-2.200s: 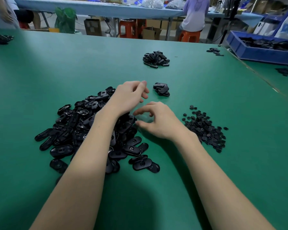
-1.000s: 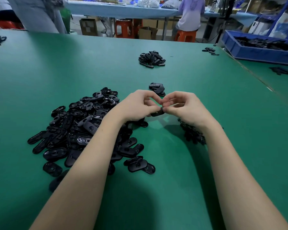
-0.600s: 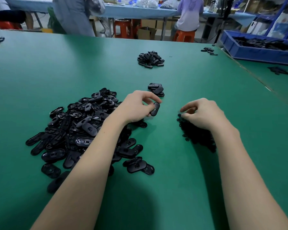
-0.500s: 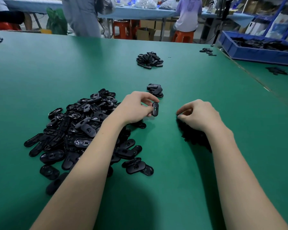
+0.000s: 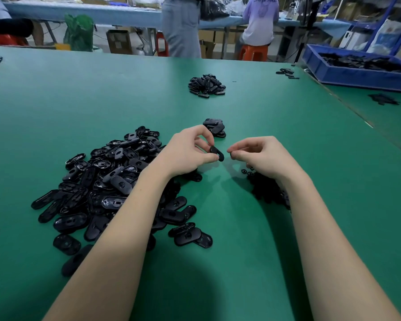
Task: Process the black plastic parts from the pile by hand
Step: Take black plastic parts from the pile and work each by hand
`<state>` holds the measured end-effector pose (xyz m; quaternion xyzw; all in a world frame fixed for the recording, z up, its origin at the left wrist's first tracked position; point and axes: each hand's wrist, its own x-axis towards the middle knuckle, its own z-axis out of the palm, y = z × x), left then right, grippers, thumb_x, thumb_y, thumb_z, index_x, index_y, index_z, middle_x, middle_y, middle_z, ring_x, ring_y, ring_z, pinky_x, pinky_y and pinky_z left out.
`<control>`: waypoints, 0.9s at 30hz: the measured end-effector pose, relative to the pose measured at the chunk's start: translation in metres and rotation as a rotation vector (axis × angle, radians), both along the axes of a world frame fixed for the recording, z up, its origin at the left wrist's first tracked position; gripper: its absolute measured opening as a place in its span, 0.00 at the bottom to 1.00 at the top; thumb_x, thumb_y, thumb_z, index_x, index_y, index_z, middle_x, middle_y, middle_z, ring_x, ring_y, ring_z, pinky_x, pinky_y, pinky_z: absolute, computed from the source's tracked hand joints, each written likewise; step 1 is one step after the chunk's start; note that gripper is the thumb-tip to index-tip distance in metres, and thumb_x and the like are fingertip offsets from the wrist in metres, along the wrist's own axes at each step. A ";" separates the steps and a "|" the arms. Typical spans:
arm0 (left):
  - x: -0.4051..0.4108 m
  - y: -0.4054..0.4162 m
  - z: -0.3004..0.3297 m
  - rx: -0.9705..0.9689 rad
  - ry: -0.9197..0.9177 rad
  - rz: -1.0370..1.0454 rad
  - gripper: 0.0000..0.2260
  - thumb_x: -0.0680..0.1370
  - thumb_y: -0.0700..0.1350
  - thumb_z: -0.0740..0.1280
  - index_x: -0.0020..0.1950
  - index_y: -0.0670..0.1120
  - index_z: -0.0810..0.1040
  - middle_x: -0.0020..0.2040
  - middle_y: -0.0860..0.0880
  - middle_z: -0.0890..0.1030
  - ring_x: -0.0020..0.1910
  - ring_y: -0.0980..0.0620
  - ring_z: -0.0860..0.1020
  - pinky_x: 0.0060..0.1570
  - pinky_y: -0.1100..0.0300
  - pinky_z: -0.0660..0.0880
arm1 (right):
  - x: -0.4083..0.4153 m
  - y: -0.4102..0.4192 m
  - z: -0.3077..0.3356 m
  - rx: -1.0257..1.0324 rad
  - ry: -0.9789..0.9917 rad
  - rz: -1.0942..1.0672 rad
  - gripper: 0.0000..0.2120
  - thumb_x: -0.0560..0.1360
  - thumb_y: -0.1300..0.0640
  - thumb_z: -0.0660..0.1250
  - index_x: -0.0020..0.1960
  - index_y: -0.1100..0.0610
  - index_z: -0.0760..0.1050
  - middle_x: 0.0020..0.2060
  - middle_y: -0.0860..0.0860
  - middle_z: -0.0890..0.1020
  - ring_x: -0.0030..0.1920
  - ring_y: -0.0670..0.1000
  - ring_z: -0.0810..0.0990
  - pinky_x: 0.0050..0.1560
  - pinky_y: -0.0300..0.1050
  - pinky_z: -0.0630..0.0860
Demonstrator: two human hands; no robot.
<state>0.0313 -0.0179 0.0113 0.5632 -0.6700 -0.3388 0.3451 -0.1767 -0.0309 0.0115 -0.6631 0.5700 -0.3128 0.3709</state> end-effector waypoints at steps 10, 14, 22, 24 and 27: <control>0.000 0.001 -0.001 -0.029 -0.006 -0.034 0.09 0.72 0.46 0.78 0.48 0.55 0.82 0.42 0.53 0.86 0.36 0.57 0.81 0.40 0.62 0.75 | 0.005 0.002 0.002 0.011 -0.063 -0.069 0.01 0.73 0.53 0.77 0.43 0.49 0.85 0.34 0.44 0.83 0.30 0.40 0.74 0.34 0.34 0.70; 0.000 0.000 -0.001 -0.035 0.028 -0.044 0.10 0.71 0.45 0.79 0.48 0.53 0.80 0.42 0.52 0.86 0.35 0.57 0.80 0.39 0.63 0.74 | 0.007 0.002 0.006 0.040 -0.119 -0.093 0.02 0.71 0.54 0.77 0.42 0.51 0.85 0.30 0.43 0.80 0.25 0.38 0.70 0.36 0.38 0.68; -0.001 -0.001 0.000 -0.029 0.077 -0.078 0.11 0.72 0.44 0.78 0.50 0.52 0.80 0.42 0.51 0.87 0.31 0.59 0.77 0.35 0.69 0.71 | 0.012 0.005 0.007 0.067 -0.153 -0.072 0.02 0.72 0.55 0.77 0.41 0.51 0.85 0.30 0.44 0.79 0.26 0.41 0.68 0.37 0.40 0.67; -0.002 0.000 0.001 -0.035 0.072 -0.086 0.11 0.72 0.43 0.78 0.50 0.52 0.80 0.42 0.51 0.87 0.31 0.59 0.77 0.35 0.70 0.70 | 0.012 0.005 0.007 0.072 -0.148 -0.072 0.02 0.72 0.55 0.77 0.41 0.51 0.85 0.26 0.41 0.77 0.24 0.40 0.68 0.35 0.38 0.67; -0.002 0.001 0.001 -0.044 0.071 -0.089 0.11 0.73 0.42 0.78 0.50 0.51 0.80 0.42 0.50 0.87 0.30 0.60 0.76 0.35 0.71 0.70 | 0.013 0.004 0.007 0.069 -0.117 -0.076 0.02 0.71 0.54 0.77 0.41 0.50 0.86 0.24 0.40 0.76 0.23 0.38 0.69 0.35 0.38 0.66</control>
